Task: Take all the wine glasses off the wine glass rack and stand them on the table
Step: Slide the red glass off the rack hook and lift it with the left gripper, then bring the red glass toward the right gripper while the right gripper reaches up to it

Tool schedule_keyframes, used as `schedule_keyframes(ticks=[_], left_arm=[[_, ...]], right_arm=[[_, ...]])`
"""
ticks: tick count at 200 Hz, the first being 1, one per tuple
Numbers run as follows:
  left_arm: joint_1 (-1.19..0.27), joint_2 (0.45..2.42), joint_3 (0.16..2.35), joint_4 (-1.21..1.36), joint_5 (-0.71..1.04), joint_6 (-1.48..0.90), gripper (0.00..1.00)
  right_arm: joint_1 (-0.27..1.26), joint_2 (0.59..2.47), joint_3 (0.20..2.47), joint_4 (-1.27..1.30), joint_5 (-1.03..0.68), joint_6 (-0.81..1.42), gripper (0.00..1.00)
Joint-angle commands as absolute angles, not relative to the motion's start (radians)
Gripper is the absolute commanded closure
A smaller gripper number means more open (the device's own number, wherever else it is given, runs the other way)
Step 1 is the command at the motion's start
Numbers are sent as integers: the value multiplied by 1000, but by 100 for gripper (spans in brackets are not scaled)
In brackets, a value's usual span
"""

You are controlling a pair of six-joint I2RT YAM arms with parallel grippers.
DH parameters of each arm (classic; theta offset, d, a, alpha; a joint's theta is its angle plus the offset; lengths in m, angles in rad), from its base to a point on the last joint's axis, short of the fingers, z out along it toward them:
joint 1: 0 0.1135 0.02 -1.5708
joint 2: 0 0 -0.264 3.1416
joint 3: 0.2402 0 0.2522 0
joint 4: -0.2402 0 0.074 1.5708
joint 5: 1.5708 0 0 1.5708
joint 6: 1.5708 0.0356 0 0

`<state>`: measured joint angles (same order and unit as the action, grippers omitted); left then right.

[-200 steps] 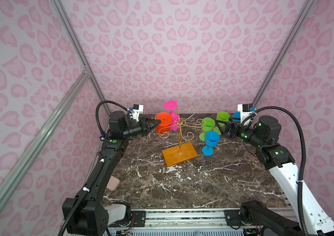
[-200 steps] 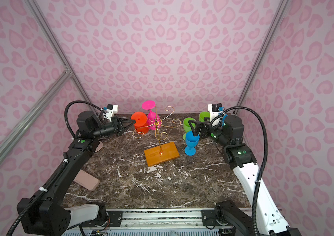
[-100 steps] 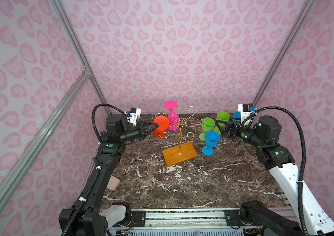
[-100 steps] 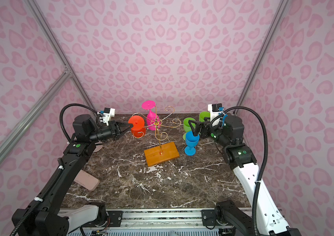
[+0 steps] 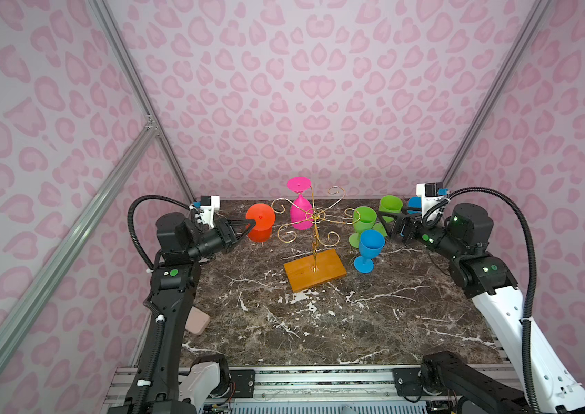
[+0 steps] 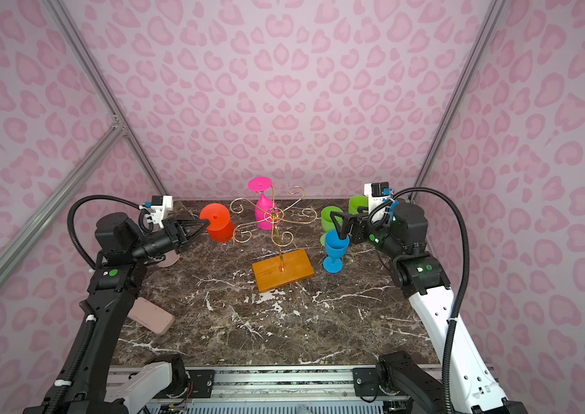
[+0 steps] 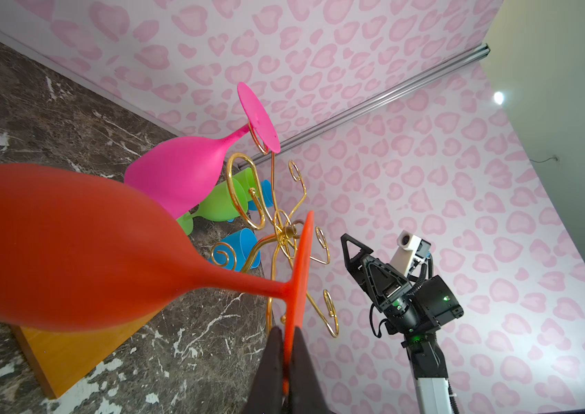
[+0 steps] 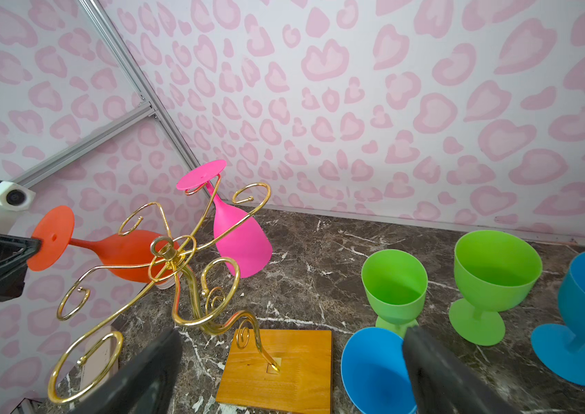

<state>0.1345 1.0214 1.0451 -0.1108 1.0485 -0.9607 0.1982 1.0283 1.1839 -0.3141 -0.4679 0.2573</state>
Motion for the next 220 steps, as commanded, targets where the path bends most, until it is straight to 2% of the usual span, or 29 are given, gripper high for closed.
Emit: schedule_keyframes(ticks=[1, 42, 78, 100, 141, 165, 184, 220], left_arm=[[191, 1003, 1087, -95, 1116, -978, 97], [302, 995, 1174, -78, 1160, -1019, 97], [307, 1027, 1295, -20, 1134, -1085, 96], [307, 1065, 1371, 115, 1131, -1208, 96], [302, 1141, 1567, 122, 1125, -1246, 96], [256, 1178, 1634, 163, 1105, -1285, 96], [176, 1220, 1644, 279, 1106, -1368, 96], [32, 1286, 1683, 317, 1099, -1414, 96]], right_arm=[[199, 1026, 1192, -307, -469, 250, 3], [199, 1022, 1203, -312, -465, 242, 2], [199, 1035, 1230, -295, -471, 237, 2], [200, 1052, 1257, -262, -488, 233, 2], [260, 1108, 1323, -220, -477, 198, 2], [321, 1143, 1369, -218, -444, 151, 2], [363, 1166, 1406, -209, -432, 109, 2], [425, 1176, 1430, -121, -413, 36, 2]])
